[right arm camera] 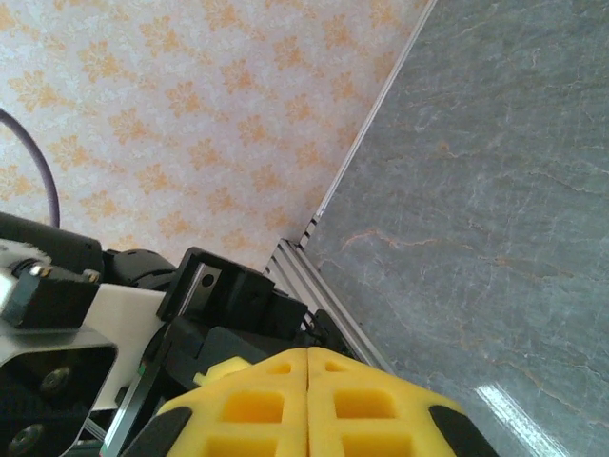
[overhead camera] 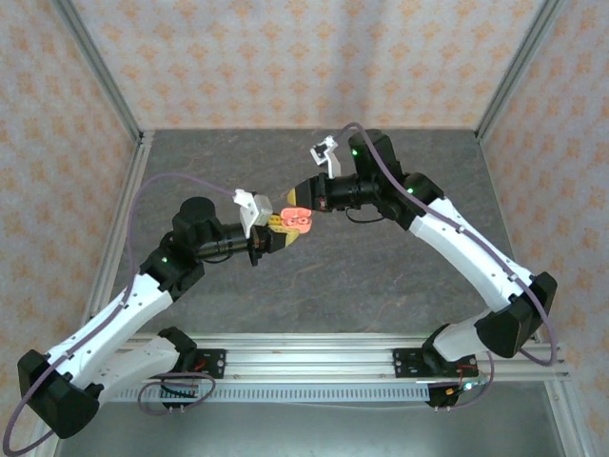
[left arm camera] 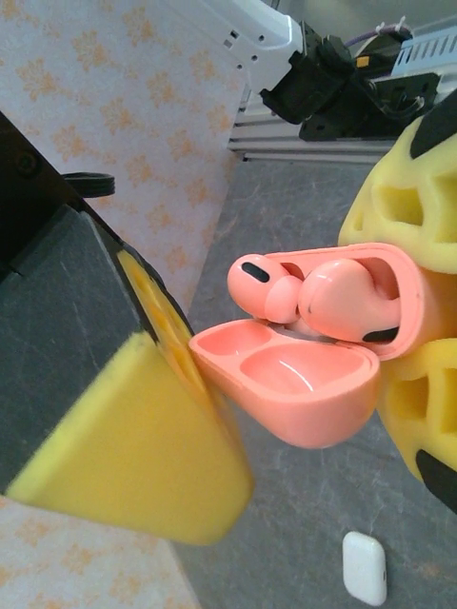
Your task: Insert the wireless bluetooth earbuds into the charging case
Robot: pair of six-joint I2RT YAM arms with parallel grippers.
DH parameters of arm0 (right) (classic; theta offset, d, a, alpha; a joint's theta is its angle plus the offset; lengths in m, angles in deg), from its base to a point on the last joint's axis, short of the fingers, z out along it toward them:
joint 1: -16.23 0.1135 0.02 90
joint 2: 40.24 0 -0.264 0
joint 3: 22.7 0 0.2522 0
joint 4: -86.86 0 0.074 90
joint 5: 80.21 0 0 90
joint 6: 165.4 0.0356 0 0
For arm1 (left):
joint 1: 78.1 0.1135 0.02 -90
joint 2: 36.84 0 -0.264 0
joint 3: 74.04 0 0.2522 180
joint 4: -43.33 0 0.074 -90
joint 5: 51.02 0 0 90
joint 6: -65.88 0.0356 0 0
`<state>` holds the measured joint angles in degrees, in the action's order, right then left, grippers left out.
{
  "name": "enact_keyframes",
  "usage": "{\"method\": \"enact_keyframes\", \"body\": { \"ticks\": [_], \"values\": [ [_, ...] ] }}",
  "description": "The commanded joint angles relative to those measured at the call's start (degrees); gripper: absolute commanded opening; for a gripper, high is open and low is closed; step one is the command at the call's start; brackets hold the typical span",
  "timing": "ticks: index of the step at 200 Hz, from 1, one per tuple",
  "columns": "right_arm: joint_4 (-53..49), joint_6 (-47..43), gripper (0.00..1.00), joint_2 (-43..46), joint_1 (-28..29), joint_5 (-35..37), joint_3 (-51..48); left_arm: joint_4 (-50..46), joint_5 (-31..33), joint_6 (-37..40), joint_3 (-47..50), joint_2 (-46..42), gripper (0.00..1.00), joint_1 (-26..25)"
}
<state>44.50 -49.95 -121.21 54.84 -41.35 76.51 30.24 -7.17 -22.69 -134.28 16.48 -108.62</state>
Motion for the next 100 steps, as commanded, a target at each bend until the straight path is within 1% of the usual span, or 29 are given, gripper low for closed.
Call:
{"method": "enact_keyframes", "body": {
  "ticks": [1, 66, 82, 100],
  "values": [
    [-1.76, 1.06, 0.09, 3.09, 1.38, -6.55, -2.31, 5.63, 2.21, -1.65, -2.04, 0.82, 0.0, 0.2],
    [-3.27, -0.06, 0.1, 5.06, 1.38, -5.76, -4.27, 6.53, 2.51, -3.09, -2.5, 2.83, 0.0, 0.18],
    [-4.27, -1.0, 0.1, 5.06, 1.38, -4.16, -4.03, 6.36, 2.81, -3.11, -2.6, 3.09, 0.0, 0.18],
    [-6.07, -2.87, 0.15, 5.36, 1.29, -0.5, -3.04, 5.09, 3.73, -2.84, -2.65, 3.23, 0.0, 0.16]
  ]
}}
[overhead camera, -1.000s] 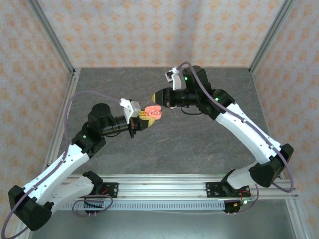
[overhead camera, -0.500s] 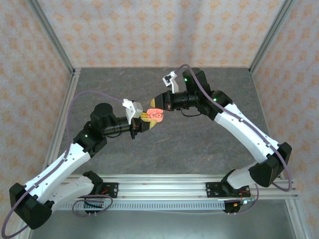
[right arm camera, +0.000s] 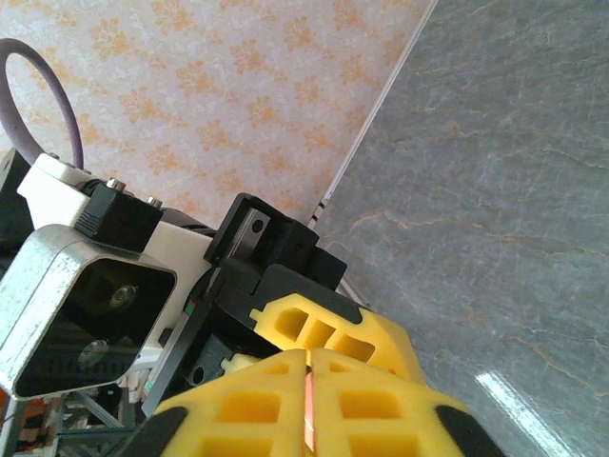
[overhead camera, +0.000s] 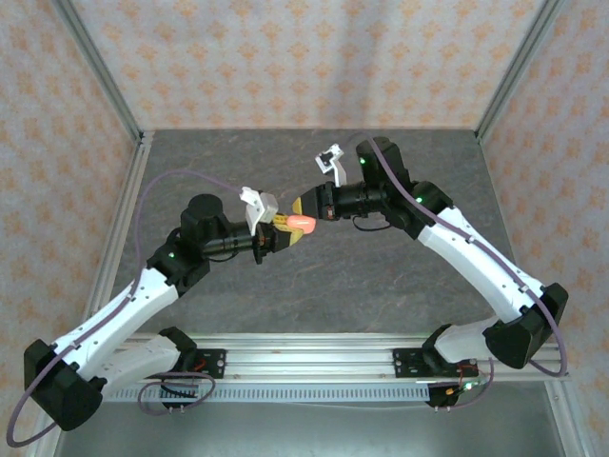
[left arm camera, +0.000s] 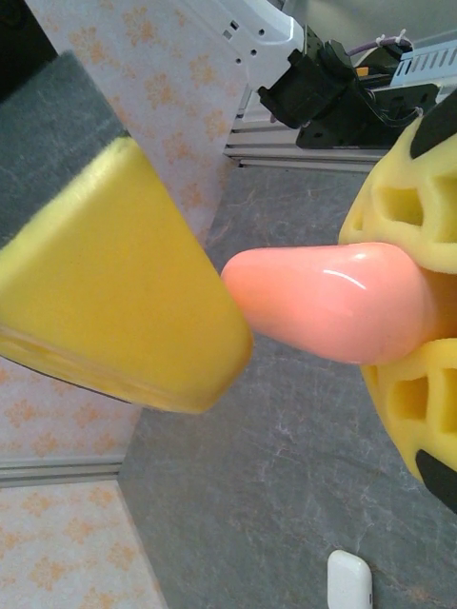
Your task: Insert the wireless bluetooth earbuds into the charging case
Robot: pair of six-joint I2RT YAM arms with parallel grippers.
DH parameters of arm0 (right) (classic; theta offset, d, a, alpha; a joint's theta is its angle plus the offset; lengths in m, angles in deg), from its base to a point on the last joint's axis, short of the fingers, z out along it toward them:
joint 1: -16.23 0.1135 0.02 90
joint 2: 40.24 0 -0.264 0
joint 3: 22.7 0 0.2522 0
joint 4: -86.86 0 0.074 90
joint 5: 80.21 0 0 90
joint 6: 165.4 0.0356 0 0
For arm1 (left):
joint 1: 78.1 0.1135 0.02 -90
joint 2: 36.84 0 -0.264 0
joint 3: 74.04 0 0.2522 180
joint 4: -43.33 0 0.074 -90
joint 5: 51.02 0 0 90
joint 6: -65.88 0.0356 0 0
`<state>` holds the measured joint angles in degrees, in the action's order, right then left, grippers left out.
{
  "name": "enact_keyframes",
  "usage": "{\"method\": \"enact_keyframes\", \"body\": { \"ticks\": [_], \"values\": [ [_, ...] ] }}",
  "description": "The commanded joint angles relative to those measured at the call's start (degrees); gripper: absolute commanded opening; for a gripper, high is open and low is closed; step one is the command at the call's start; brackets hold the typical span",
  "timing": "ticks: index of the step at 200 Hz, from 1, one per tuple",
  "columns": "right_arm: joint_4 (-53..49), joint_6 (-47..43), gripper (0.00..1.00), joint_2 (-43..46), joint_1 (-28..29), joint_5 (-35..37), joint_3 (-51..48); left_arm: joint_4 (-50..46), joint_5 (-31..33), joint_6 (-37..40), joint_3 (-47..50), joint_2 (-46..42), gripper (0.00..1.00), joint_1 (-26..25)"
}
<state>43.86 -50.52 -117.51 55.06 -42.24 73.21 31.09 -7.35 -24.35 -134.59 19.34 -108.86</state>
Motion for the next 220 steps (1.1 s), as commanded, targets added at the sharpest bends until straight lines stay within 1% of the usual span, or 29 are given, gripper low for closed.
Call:
{"method": "enact_keyframes", "body": {
  "ticks": [1, 28, 42, 57, 68, 81, 102, 109, 130, 149, 163, 186, 220],
  "values": [
    [-5.59, -2.43, 0.15, 1.72, 1.07, 0.81, 0.32, 4.17, 4.07, -1.18, -2.35, 0.43, 0.0, 0.42],
    [-8.77, -4.89, 0.19, 3.16, 0.09, 11.08, 0.89, 2.77, 7.35, -1.88, -1.33, 0.47, 0.0, 0.52],
    [-9.05, -4.24, 0.24, 4.19, -1.68, 15.69, -0.28, 2.62, 9.24, -3.06, -0.24, 0.64, 0.0, 0.6],
    [-9.34, -2.78, 0.26, 5.55, -4.08, 20.69, -2.31, 1.98, 10.84, -4.47, 1.05, 1.19, 0.0, 0.86],
    [-9.8, -2.18, 0.32, 6.71, -5.73, 24.54, -4.05, 1.02, 11.49, -5.18, 1.76, 2.18, 0.0, 0.79],
    [-10.24, -1.72, 0.36, 8.17, -7.3, 29.68, -6.54, -0.38, 12.62, -6.16, 2.81, 3.77, 0.0, 0.87],
    [-10.77, -0.13, 0.44, 9.16, -9.9, 36.93, -11.31, -1.58, 13.37, -8.02, 4.73, 7.04, 0.0, 0.83],
    [-10.78, 0.57, 0.47, 10.75, -10.9, 38.16, -12.79, -1.74, 13.74, -9.17, 5.44, 8.38, 0.0, 0.75],
    [-10.02, 2.29, 0.53, 11.53, -13.81, 39.35, -17.42, -4.33, 15.06, -12.0, 5.97, 12.58, 0.0, -0.25],
    [-8.79, 3.54, 0.56, 12.02, -15.57, 39.79, -21.13, -8.06, 17.72, -13.56, 4.96, 16.01, 0.0, -2.01],
    [-8.26, 4.07, 0.58, 12.45, -16.35, 41.28, -23.42, -8.68, 19.18, -14.99, 4.8, 18.09, 0.0, -3.68],
    [-7.41, 4.69, 0.6, 13.43, -17.09, 44.19, -26.8, -7.74, 20.1, -17.83, 4.19, 23.06, 0.0, -7.47],
    [-6.95, 4.58, 0.66, 15.07, -17.3, 47.1, -30.27, -5.79, 20.55, -21.41, 0.87, 31.62, 0.0, -15.14]
  ]
}}
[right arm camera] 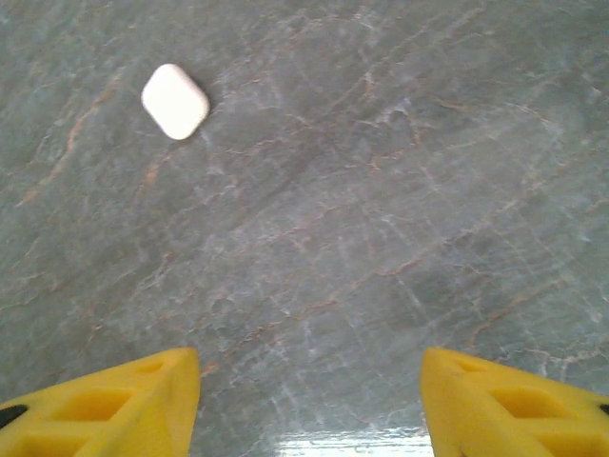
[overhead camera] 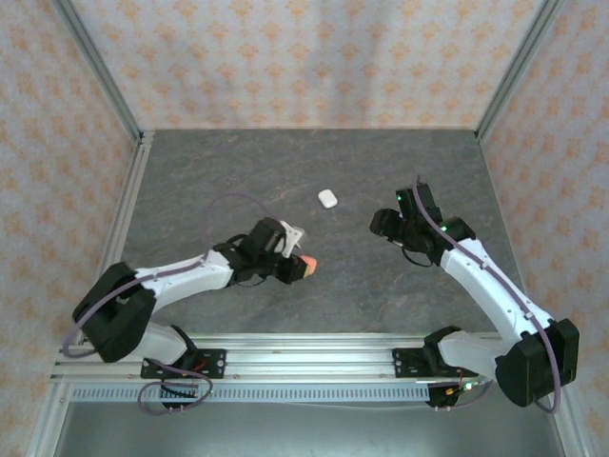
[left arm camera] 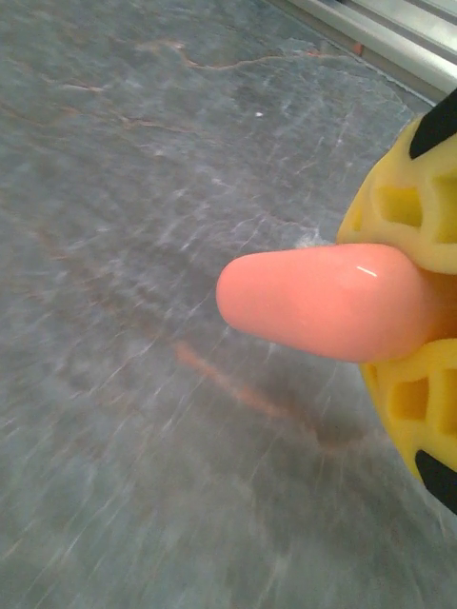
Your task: Insert the wireless bluetooth earbuds into the charging case
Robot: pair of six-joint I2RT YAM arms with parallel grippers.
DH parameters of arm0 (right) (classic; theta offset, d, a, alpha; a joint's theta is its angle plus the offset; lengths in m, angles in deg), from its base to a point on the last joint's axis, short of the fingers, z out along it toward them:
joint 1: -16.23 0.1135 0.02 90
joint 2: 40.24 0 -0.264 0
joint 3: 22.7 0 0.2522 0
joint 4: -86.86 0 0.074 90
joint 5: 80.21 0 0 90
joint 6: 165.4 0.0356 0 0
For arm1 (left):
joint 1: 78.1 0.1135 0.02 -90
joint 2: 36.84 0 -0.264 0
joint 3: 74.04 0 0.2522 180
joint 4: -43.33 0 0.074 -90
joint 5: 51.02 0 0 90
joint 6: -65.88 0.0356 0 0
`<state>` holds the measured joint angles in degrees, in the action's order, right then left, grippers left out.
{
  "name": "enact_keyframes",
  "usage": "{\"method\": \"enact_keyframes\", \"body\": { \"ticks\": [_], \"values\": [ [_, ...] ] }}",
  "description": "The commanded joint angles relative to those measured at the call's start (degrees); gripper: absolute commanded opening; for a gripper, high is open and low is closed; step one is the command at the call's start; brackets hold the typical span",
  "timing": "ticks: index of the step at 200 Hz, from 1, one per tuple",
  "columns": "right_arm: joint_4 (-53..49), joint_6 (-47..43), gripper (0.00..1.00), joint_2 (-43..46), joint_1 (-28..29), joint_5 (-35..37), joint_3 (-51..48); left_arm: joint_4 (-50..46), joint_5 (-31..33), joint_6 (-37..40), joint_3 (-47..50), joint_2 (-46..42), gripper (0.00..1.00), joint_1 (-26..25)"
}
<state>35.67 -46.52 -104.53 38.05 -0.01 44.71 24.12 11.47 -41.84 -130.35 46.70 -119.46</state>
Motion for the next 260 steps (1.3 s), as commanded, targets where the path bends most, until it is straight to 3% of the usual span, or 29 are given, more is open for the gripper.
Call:
{"method": "enact_keyframes", "body": {
  "ticks": [1, 44, 116, 150, 174, 192, 215, 243, 260],
  "values": [
    [1.23, 0.57, 0.66, 2.12, -0.34, 4.96, -1.87, 1.25, 1.74, -3.96, -3.53, 4.52, 0.0, -4.66],
    [0.19, -1.45, 0.76, 5.22, -0.43, 11.28, -4.09, -1.44, 2.46, -4.07, -9.64, 12.29, 0.08, -10.12],
    [4.89, -4.53, 0.86, 11.88, -0.48, 21.39, -8.2, -13.87, 10.13, 0.74, -13.81, 11.51, 0.4, -9.92],
    [6.78, -9.05, 0.89, 12.26, -0.5, 27.22, -7.47, -19.6, 12.71, 3.97, -16.43, 8.4, 0.5, -7.59],
    [10.06, -14.24, 0.98, 12.03, -0.68, 32.71, -7.57, -23.98, 15.04, 7.27, -18.75, 5.42, 0.56, -4.09],
    [13.33, -17.61, 0.99, 10.6, -1.59, 35.73, -7.96, -27.55, 18.44, 10.08, -21.1, 3.15, 0.68, -0.1],
    [20.7, -23.06, 0.99, 8.04, -3.94, 36.61, -10.37, -28.9, 23.96, 14.2, -23.84, -0.05, 0.99, 5.93],
    [31.58, -26.92, 0.99, 5.06, -8.17, 38.09, -14.74, -23.13, 31.55, 17.62, -23.19, -4.52, 1.0, 14.14],
    [40.08, -30.93, 0.99, 4.02, -10.64, 36.69, -19.03, -14.64, 33.8, 18.76, -18.86, -7.04, 1.0, 20.15]
  ]
}}
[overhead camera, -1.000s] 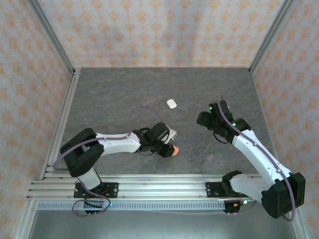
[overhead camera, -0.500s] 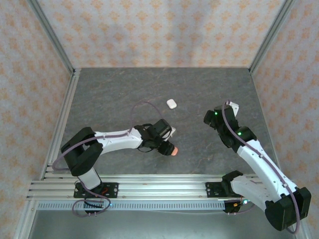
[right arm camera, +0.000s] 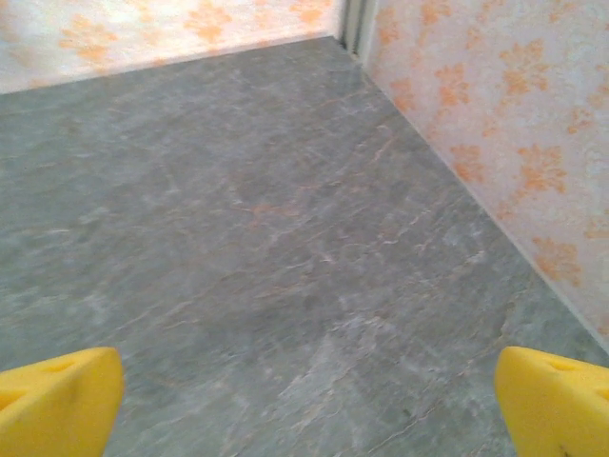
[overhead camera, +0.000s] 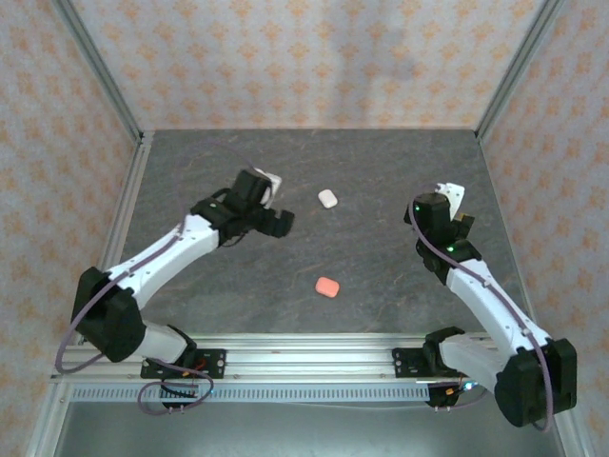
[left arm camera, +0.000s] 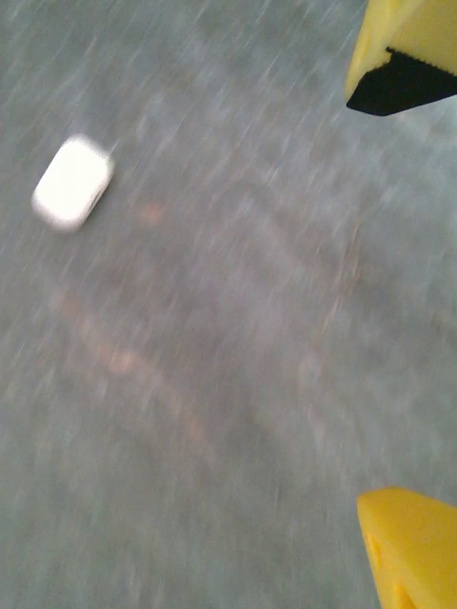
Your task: Insert the wireless bluetooth earbuds into the charging case
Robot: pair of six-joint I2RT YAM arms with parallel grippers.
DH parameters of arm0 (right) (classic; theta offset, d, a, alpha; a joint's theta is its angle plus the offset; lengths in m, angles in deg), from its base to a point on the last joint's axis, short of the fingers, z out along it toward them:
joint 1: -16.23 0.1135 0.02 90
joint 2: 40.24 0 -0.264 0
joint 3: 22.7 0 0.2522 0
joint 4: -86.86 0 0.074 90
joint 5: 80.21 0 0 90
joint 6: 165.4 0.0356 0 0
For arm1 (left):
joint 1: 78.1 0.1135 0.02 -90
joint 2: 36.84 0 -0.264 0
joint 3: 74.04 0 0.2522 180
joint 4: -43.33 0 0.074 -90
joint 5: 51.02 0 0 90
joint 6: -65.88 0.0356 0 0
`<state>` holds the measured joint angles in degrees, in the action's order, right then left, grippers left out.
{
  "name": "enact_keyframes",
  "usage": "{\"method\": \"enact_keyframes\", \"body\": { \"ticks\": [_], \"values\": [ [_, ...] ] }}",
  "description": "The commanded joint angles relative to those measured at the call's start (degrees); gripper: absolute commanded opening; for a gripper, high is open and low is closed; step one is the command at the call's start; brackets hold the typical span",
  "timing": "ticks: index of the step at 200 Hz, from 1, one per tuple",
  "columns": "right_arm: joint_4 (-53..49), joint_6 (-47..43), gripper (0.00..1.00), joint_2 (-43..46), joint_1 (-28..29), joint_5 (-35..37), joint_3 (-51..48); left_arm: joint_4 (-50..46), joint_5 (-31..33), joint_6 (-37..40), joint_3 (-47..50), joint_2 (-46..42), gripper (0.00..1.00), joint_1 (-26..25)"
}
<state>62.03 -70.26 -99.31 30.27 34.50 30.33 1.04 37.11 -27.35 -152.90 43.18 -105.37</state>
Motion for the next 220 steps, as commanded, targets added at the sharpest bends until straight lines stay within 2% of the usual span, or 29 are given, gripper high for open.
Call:
{"method": "enact_keyframes", "body": {
  "ticks": [1, 18, 39, 60, 74, 93, 112, 142, 163, 175, 192, 220],
  "values": [
    [14.24, -7.44, 0.99, -1.26, -2.96, 2.09, -4.95, 9.0, 8.22, 4.32, 4.03, -3.67, 1.0, 6.42],
    [24.63, -11.63, 0.99, -2.02, -4.65, 0.42, -9.89, 18.92, 7.71, 4.46, 10.17, -5.11, 1.0, 12.34],
    [32.67, -13.12, 0.99, -3.85, -6.72, -1.66, -13.26, 30.74, 6.54, 4.44, 17.85, -5.57, 1.0, 17.63],
    [39.84, -12.38, 0.99, -5.77, -8.08, -3.42, -15.8, 39.44, 6.26, 2.92, 23.53, -4.54, 1.0, 21.56],
    [44.32, -12.0, 0.99, -7.59, -8.46, -4.08, -16.87, 48.67, 6.89, 0.41, 28.79, -4.28, 1.0, 24.34],
    [50.2, -12.09, 1.0, -11.54, -8.68, -5.6, -17.6, 58.66, 4.59, 0.23, 33.61, -3.85, 1.0, 26.8],
    [45.62, -13.08, 1.0, -12.76, -8.94, -7.53, -14.69, 61.9, 1.51, 1.82, 34.1, -2.97, 1.0, 27.41],
    [52.0, -13.01, 1.0, -15.22, -10.2, -11.02, -14.66, 68.78, -1.7, 3.12, 34.06, 0.74, 1.0, 27.39],
    [52.23, -11.71, 1.0, -17.1, -12.13, -14.68, -12.92, 71.64, -2.81, 2.5, 32.68, 5.88, 1.0, 27.37],
    [57.26, -10.99, 1.0, -18.92, -13.32, -16.63, -13.8, 72.95, -3.89, 1.26, 31.95, 8.75, 1.0, 27.36],
    [60.32, -10.2, 1.0, -19.79, -14.12, -16.92, -14.37, 75.24, -5.67, -0.24, 31.4, 12.0, 1.0, 27.28],
    [55.07, -12.06, 1.0, -16.79, -14.09, -13.91, -14.52, 72.79, -7.12, 0.81, 29.74, 12.62, 1.0, 27.27]
  ]
}}
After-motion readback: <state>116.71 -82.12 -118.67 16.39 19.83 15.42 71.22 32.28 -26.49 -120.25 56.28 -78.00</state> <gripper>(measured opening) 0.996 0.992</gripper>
